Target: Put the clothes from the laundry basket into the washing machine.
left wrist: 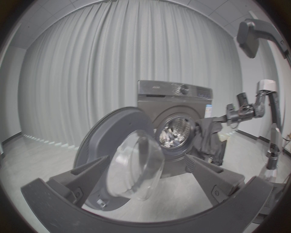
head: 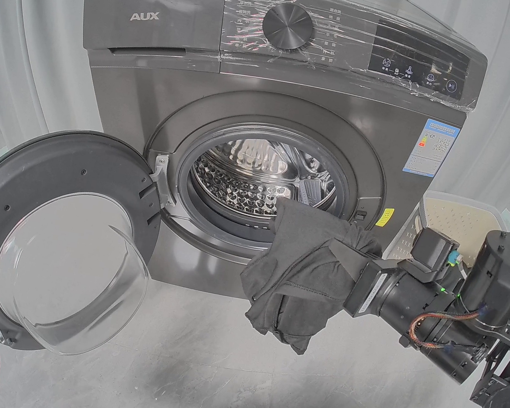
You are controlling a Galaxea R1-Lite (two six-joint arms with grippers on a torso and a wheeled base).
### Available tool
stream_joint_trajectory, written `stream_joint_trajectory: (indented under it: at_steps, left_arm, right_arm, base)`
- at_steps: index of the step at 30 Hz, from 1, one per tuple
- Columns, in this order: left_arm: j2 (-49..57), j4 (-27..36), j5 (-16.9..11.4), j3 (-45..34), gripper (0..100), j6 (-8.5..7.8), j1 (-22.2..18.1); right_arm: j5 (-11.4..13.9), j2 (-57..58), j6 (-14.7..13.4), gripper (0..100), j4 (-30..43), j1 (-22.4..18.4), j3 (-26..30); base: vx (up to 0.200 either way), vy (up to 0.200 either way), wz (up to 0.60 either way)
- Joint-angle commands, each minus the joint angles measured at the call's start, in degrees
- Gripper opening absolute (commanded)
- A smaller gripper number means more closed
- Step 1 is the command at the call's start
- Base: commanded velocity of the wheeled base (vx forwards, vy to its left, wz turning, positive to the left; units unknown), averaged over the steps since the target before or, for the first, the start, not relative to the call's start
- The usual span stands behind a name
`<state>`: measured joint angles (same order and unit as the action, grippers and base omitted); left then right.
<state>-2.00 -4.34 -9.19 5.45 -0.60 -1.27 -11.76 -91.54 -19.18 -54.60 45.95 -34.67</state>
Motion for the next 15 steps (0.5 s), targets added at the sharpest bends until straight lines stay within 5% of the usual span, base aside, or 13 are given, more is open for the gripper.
stream_joint_trajectory:
  at_steps: [1,3,6,12,15]
  left_arm:
    - [-8.28,-0.76,-12.52,2.29,100,-1.60,-5.41]
    - [-14.26,-1.37,-19.46,3.87,100,-1.51,-6.38]
    - [-21.47,-2.08,-24.29,6.15,100,-1.60,-6.11]
    - [-34.48,-12.62,-25.53,7.03,100,-1.42,-4.71]
    - [-41.86,-18.60,-25.00,7.47,100,-0.81,1.18]
  right_arm:
    - [-2.39,-4.88,0.28,0,-4.02,0.37,-2.16]
    - [-2.83,-7.25,0.54,0,-6.48,1.34,-2.95]
    - [-4.41,-9.27,0.63,0,-6.83,1.78,-5.06]
    - [-5.02,-10.50,0.10,0,-7.01,1.95,-8.04]
    - [-4.94,-11.64,0.19,0,-8.77,1.87,-8.40]
  base:
    - [0.000,0.000,0.00]
    - [0.000,0.000,0.00]
    - [0.000,0.000,0.00]
    - [0.000,0.000,0.00]
    - [0.000,0.000,0.00]
